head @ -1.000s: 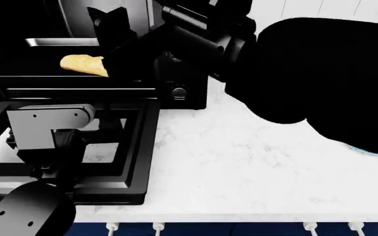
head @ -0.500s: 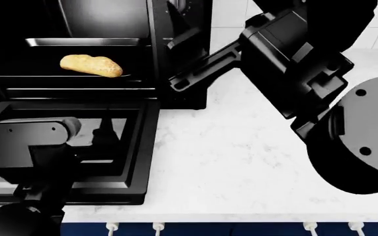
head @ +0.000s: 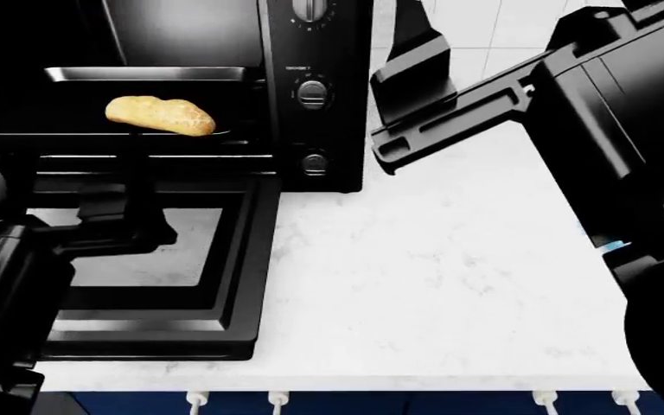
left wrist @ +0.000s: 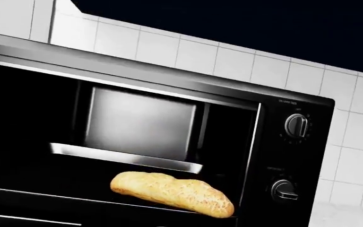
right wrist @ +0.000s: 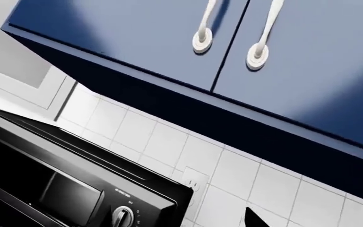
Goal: Place the baguette on the tray of the toaster oven.
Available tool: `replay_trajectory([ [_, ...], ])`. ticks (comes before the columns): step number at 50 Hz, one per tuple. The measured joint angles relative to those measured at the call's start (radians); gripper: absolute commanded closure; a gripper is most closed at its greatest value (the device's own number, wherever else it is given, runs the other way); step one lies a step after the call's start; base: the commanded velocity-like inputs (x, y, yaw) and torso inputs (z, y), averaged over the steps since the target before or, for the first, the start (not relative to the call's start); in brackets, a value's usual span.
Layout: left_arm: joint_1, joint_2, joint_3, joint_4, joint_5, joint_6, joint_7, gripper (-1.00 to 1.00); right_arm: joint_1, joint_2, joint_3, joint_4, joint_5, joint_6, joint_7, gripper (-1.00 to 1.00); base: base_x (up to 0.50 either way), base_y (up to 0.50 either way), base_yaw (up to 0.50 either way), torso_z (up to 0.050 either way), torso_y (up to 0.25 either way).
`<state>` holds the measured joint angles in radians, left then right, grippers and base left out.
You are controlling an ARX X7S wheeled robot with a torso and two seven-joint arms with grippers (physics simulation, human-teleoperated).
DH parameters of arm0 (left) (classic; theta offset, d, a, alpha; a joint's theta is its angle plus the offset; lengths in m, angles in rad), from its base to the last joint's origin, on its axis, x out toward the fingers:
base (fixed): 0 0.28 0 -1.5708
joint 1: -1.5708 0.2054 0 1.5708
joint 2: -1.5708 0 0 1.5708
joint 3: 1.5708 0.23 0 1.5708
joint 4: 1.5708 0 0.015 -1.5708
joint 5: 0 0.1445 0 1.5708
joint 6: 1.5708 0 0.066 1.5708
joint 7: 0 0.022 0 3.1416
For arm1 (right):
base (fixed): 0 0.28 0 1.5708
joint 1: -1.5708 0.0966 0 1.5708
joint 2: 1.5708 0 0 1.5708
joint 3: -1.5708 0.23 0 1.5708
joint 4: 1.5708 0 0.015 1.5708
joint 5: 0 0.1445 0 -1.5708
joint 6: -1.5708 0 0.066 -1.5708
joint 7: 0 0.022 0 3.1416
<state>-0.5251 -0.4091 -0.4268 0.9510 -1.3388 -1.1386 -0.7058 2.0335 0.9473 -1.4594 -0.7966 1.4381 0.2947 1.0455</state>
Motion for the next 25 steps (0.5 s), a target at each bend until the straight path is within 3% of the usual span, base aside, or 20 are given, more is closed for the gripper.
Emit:
replay_trajectory([
  [25,-0.312,-0.104,-0.013,-0.068,-0.364,0.130,-0.348,-1.00,0.176,0.004,0.087,-0.031,0.062,0.102,0.059,-1.00,0.00,0.00,0.00,0.000,0.000],
])
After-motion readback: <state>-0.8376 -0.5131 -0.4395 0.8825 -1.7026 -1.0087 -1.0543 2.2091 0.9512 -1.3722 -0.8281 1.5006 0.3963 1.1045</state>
